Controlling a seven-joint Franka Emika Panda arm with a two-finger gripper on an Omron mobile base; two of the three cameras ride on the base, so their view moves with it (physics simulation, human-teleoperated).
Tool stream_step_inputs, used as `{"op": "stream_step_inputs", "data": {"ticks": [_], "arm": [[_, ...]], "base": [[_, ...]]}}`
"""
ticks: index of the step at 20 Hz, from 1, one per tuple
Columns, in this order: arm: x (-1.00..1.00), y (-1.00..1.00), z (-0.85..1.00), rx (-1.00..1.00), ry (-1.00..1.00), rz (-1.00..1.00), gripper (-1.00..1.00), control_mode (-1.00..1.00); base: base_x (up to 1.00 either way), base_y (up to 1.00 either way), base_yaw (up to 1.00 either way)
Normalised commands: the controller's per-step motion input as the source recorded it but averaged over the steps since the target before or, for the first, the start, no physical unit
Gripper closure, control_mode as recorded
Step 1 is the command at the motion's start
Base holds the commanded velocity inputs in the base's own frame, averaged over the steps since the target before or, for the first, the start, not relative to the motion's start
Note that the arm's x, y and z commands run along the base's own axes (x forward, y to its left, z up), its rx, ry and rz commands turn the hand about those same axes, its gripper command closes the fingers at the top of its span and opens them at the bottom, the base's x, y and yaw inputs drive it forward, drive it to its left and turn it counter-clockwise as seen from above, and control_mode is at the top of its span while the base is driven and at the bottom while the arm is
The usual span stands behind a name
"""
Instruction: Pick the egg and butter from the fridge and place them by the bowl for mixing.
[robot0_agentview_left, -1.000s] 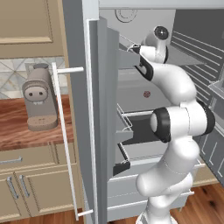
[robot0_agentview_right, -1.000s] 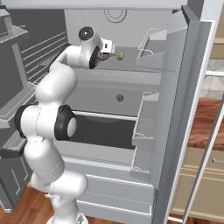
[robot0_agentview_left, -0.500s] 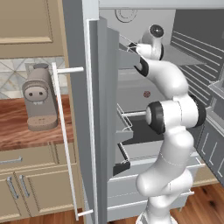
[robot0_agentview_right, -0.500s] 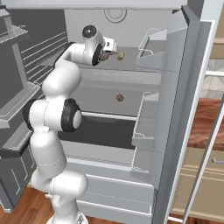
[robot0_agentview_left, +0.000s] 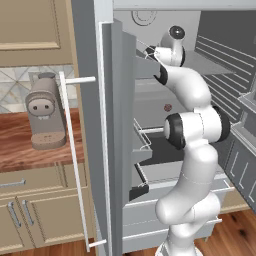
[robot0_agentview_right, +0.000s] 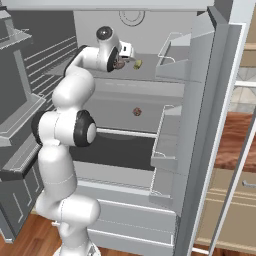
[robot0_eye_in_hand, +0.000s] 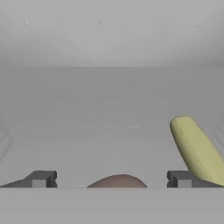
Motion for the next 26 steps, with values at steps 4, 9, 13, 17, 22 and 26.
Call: {"op": "stream_step_inputs", "data": {"ticks": [4, 9, 13, 17, 22, 26], "arm": [[0.00, 0.00, -0.34, 0.01, 0.00, 0.00, -1.00, -1.00], [0.00, 0.00, -0.55, 0.02, 0.00, 0.00, -1.00, -1.00], [0.00, 0.04, -0.54, 0.01, 0.00, 0.00, 1.00, -1.00], [0.14, 0.02, -0.21, 0.00, 0.00, 0.00, 1.00, -1.00], [-0.01, 0.00, 0.00, 0.00, 0.00, 0.00, 1.00, -1.00], [-0.48, 0.00, 0.46, -0.01, -0.42, 0.00, 1.00, -1.00]], "base": [[0.00, 0.00, 0.00], [0.00, 0.00, 0.00], [0.00, 0.00, 0.00], [0.00, 0.00, 0.00], [0.00, 0.00, 0.00], [0.00, 0.00, 0.00]]}}
